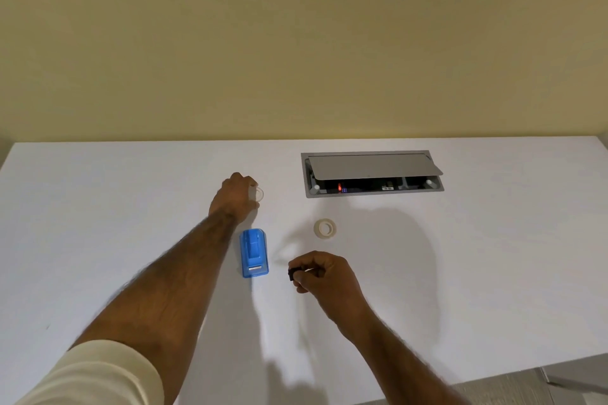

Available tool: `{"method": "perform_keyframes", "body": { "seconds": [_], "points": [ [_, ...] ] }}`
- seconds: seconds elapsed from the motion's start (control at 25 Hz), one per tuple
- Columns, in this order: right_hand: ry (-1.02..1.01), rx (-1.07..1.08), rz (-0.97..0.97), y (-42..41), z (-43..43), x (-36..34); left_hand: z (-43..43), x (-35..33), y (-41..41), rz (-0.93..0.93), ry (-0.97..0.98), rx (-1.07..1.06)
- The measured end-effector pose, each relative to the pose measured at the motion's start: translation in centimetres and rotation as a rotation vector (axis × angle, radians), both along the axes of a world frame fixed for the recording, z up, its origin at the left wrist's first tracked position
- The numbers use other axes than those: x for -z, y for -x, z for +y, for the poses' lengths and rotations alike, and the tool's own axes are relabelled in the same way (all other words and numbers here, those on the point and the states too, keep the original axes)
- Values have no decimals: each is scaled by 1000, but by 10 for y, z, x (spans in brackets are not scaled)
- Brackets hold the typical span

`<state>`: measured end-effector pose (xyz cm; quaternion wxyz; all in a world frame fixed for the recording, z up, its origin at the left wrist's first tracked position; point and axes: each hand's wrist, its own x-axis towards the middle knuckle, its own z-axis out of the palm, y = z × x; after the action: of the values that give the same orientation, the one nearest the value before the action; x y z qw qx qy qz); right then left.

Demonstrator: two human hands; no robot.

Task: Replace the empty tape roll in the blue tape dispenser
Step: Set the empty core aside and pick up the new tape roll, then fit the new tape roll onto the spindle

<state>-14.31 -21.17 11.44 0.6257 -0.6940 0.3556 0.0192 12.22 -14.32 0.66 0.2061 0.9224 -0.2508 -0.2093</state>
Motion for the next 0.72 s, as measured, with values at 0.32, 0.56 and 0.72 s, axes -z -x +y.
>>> {"method": "perform_keyframes", "body": {
  "seconds": [0.32,0.56,0.72],
  "points": [
    [17,58,-87,-18,10,-23,41,-69,70,381,642,-296],
    [-47,50,-263,-39,25,-50,100,-135,144,670,808,-253],
    [-88,19,-287,-50,43,-60,113,-160,144,577,810,-391]
  ]
}}
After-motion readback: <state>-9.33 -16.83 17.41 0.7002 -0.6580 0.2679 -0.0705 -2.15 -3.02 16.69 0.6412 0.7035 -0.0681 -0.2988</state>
